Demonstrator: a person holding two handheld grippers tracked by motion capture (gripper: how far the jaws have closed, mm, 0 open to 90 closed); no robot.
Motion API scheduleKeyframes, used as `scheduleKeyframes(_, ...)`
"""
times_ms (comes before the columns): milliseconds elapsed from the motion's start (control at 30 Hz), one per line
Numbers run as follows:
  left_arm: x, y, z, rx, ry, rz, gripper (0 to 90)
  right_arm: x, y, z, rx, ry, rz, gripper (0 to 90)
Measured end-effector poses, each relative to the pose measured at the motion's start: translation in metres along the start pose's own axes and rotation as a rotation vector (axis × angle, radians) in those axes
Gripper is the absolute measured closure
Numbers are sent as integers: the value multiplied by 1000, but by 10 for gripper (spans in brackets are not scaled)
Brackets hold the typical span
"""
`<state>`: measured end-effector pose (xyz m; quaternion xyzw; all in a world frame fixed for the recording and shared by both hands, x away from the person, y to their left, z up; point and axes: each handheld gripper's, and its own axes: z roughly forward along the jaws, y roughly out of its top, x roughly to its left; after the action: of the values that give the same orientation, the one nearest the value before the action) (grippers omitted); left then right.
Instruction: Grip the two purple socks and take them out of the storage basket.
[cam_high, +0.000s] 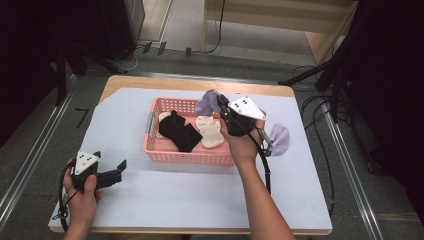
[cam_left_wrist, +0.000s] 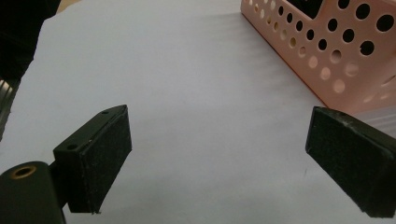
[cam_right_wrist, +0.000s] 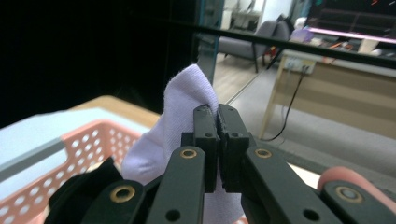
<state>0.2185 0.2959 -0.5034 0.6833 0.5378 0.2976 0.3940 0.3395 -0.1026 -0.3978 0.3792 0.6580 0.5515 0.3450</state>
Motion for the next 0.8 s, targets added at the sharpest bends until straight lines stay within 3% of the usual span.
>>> scheduleKeyframes(100, 0, 0, 0, 0, 0, 0, 78, -7, 2, -6, -19, -15, 19, 882)
scheduleKeyframes(467, -1, 0, 0, -2, 2, -6, 78, -33, 6, -30, -86, -103, 8, 882)
scheduleKeyframes(800, 0, 0, 0, -2, 2, -2, 78, -71, -9, -55, -81, -201, 51, 881)
